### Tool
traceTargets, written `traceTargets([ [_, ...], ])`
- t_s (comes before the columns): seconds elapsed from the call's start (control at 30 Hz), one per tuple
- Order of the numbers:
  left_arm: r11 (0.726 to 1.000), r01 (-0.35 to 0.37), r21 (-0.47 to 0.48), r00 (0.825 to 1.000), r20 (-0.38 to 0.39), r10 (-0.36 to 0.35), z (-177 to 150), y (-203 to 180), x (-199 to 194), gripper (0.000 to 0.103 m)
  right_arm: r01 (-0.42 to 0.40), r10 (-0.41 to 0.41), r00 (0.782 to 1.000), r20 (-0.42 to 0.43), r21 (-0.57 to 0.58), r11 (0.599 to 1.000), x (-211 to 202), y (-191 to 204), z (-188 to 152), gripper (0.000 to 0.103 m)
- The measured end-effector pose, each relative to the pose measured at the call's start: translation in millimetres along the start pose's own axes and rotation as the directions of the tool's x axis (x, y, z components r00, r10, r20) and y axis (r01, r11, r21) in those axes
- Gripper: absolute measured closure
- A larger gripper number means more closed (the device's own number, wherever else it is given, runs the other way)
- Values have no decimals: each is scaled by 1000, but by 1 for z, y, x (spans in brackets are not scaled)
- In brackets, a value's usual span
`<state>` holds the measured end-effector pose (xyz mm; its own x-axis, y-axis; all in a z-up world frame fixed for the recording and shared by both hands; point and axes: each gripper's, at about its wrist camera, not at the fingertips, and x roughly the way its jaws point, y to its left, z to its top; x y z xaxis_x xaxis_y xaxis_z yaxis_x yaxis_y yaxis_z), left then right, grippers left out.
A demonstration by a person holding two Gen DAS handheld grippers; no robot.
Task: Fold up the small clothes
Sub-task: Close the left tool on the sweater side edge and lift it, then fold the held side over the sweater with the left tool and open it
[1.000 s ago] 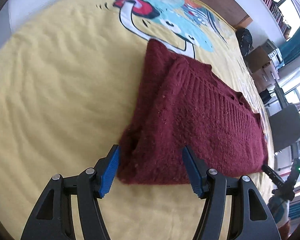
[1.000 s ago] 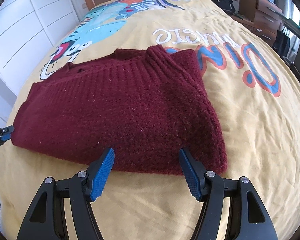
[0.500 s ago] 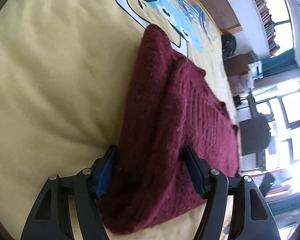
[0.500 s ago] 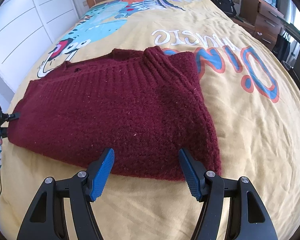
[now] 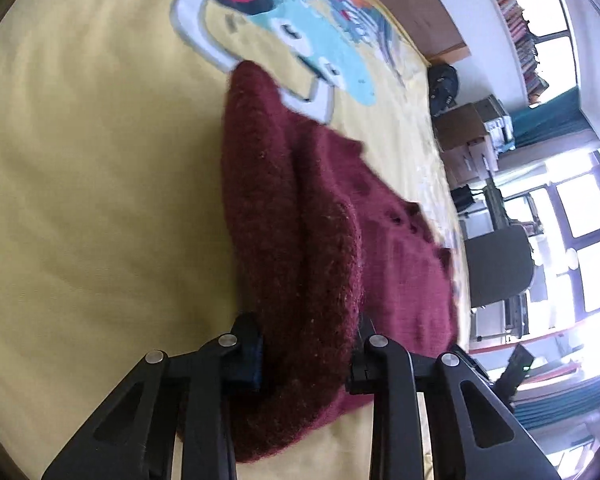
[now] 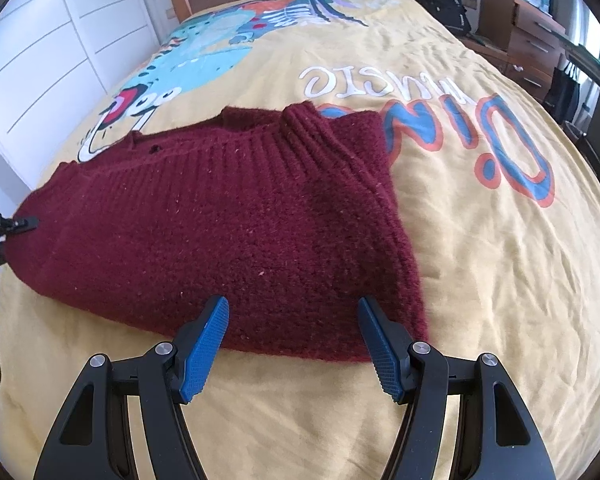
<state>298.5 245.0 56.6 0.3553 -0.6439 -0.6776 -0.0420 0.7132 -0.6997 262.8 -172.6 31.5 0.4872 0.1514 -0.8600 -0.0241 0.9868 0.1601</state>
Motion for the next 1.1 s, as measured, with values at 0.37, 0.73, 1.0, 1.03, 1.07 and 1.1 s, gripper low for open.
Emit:
traceTargets([
  [0.37, 999, 48, 11, 999, -11, -48, 8, -88, 18, 80, -51, 49, 998, 30, 59, 997, -19, -25, -12, 34],
  [0.73, 987, 159, -15, 987, -31, -159, 17, -173, 85, 81, -108, 107, 994, 28, 61, 992, -29, -32, -34, 34],
  [1.0, 992, 79, 97, 982, -177, -61, -3, -238, 175, 81, -69, 68, 998, 10, 87, 994, -40, -65, -57, 34],
  [1.03, 992, 69, 104, 981, -189, -49, -6, -244, 186, 81, -61, 60, 998, 12, 99, 993, -42, -74, -60, 34],
  [1.07, 992, 64, 105, 979, -197, -42, -8, -250, 195, 81, -56, 55, 998, 14, 110, 992, -45, -83, -63, 34],
  [1.1, 993, 59, 105, 978, -203, -37, -11, -255, 203, 81, -54, 52, 999, 15, 121, 991, -46, -90, -65, 34],
])
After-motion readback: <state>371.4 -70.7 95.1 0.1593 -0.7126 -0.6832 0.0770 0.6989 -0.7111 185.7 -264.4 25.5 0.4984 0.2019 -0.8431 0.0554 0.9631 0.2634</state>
